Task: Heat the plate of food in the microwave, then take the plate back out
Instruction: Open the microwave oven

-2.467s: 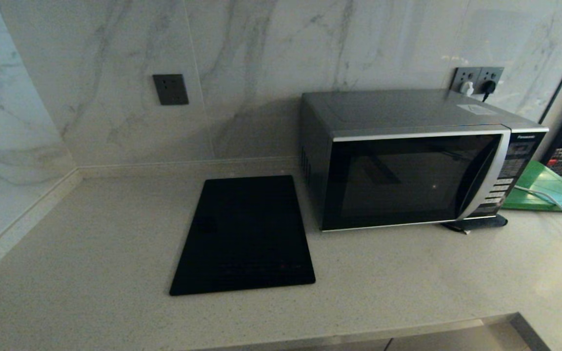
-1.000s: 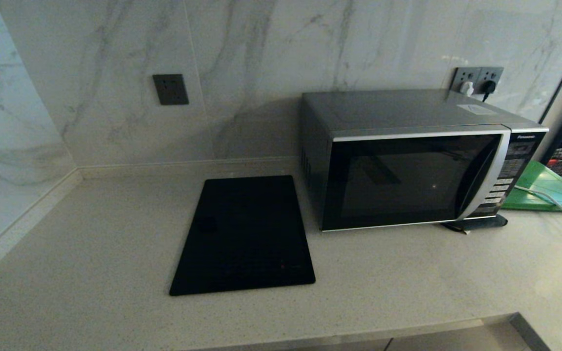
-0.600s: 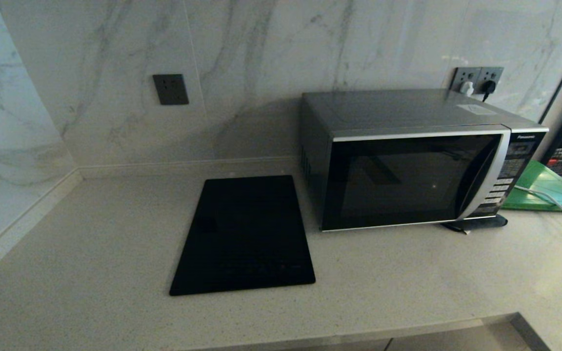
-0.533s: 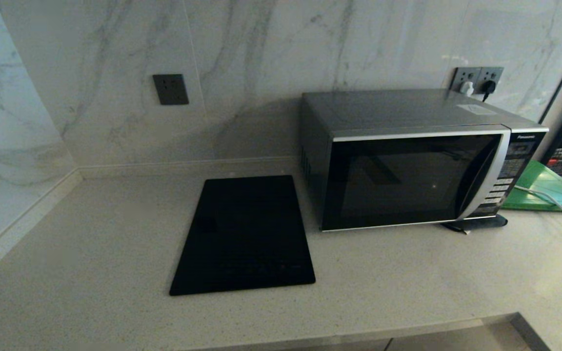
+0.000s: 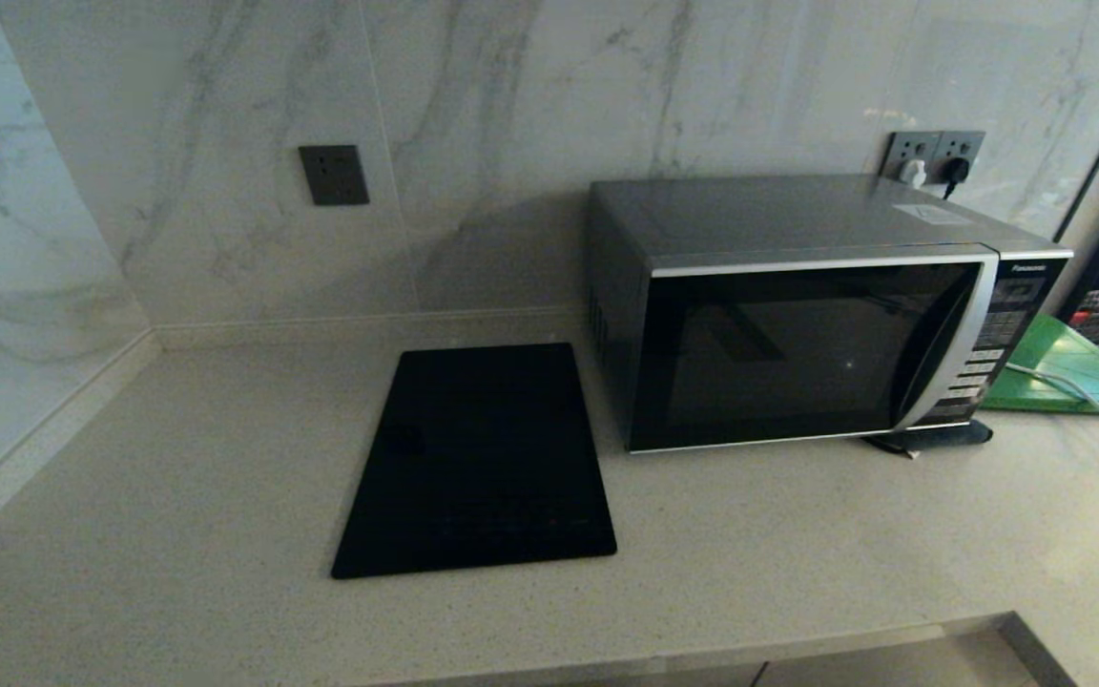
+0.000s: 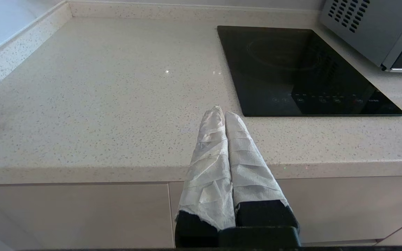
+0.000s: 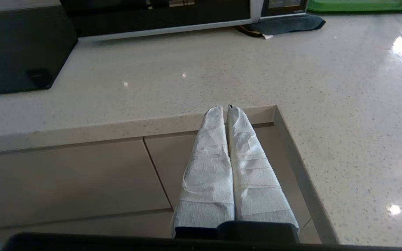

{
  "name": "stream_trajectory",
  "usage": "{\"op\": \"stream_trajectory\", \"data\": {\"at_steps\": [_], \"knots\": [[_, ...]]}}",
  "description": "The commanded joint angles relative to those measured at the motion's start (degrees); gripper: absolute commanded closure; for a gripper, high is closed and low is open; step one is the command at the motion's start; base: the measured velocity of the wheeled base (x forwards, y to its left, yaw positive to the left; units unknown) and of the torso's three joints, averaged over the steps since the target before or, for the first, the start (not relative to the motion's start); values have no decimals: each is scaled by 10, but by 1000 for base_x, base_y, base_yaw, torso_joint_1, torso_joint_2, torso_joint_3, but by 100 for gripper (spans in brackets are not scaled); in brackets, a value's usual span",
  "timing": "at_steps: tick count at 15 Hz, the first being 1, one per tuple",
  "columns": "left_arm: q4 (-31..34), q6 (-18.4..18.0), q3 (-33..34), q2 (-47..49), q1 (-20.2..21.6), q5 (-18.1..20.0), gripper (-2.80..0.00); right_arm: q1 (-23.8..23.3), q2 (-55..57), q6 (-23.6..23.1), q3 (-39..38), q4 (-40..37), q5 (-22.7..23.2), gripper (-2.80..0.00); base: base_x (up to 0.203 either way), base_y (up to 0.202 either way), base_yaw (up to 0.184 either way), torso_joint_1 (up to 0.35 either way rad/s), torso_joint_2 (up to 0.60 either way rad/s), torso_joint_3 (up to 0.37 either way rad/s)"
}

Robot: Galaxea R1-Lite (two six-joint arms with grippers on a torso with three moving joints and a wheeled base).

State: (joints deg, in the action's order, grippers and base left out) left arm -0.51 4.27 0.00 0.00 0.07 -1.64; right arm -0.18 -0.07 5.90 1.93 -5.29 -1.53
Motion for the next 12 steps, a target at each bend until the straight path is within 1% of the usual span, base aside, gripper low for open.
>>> {"op": "stream_trajectory", "data": {"at_steps": [1, 4, 6, 8, 11, 12], "knots": [[0, 0, 0, 1, 0, 0, 0, 0, 1, -9, 3, -9, 2, 0, 0, 0, 0, 0, 0, 0], [0, 0, 0, 1, 0, 0, 0, 0, 1, -15, 2, -3, 1, 0, 0, 0, 0, 0, 0, 0], [0, 0, 0, 1, 0, 0, 0, 0, 1, -13, 27, -5, 1, 0, 0, 0, 0, 0, 0, 0], [0, 0, 0, 1, 0, 0, 0, 0, 10, -12, 78, -8, 2, 0, 0, 0, 0, 0, 0, 0], [0, 0, 0, 1, 0, 0, 0, 0, 90, -4, 172, -8, 1, 0, 0, 0, 0, 0, 0, 0], [0, 0, 0, 1, 0, 0, 0, 0, 125, 10, 203, -8, 1, 0, 0, 0, 0, 0, 0, 0]]}}
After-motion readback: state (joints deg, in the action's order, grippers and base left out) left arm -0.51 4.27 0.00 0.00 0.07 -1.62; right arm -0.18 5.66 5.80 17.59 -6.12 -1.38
